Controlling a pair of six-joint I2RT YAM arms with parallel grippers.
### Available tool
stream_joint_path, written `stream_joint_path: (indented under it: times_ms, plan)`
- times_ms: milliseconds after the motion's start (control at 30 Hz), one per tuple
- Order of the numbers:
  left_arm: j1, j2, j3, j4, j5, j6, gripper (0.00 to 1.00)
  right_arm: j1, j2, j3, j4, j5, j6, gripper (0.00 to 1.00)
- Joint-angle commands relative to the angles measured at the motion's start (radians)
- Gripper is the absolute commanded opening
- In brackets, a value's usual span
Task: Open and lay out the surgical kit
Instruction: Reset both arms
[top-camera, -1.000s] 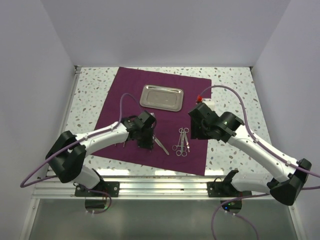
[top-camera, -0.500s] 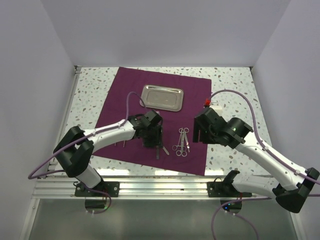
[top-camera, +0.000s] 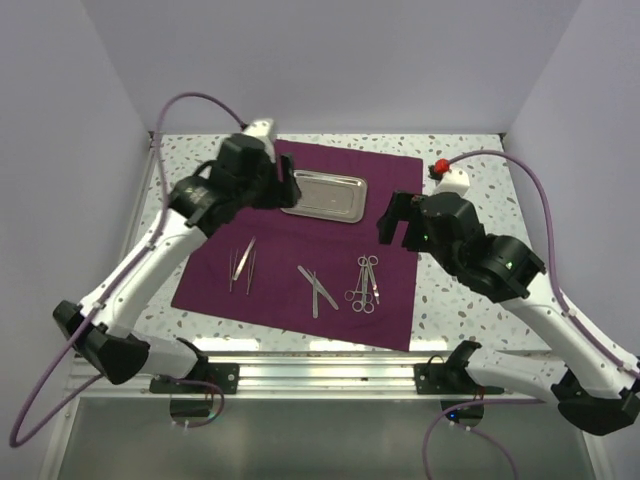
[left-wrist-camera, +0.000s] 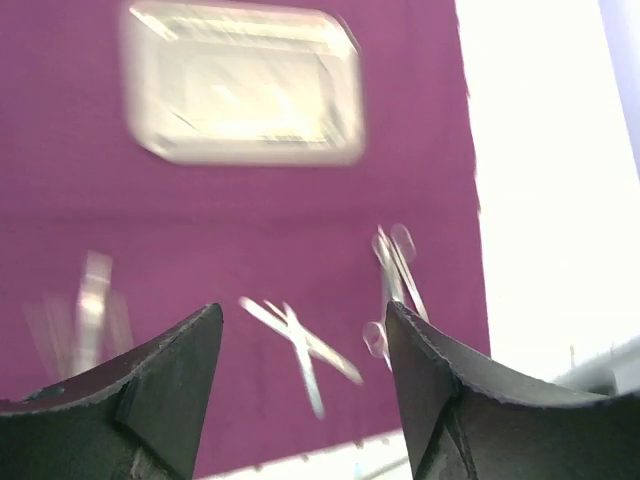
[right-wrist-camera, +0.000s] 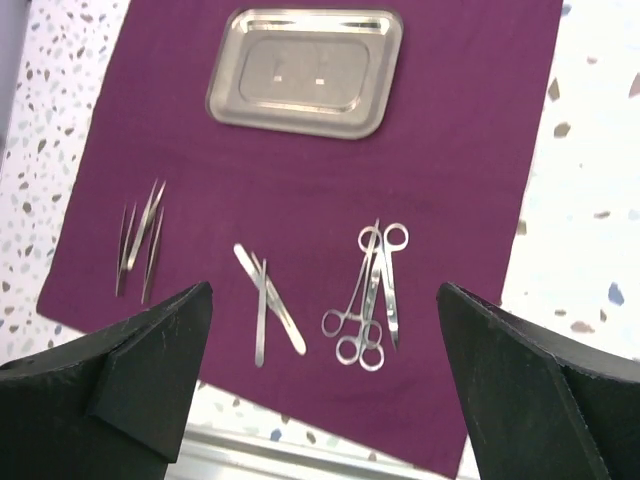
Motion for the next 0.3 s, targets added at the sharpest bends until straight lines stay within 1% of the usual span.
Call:
stream_joint_path:
  times_ms: [0, 67, 167, 267]
  plan:
    - [0.116, -0.024, 0.072, -0.056, -0.019, 0.14, 0.71, -0.002, 0.025, 0.038, 0.118, 0.085, -0.1, 0.98]
    - [0.139, 0.011, 0.119, -0.083, -0.053, 0.158, 0.7, -0.001, 0.045, 0.047, 0.114, 0.094, -0.12, 0.98]
    - [0.167, 0.03, 0.141, -0.081, -0.077, 0.163, 0.71, -0.007, 0.064, 0.052, 0.162, 0.06, -0.184, 0.98]
    - [0.205, 0.053, 0.156, -0.066, -0.083, 0.158, 0.72, -0.007, 0.107, 0.076, 0.156, 0.105, -0.198, 0.98]
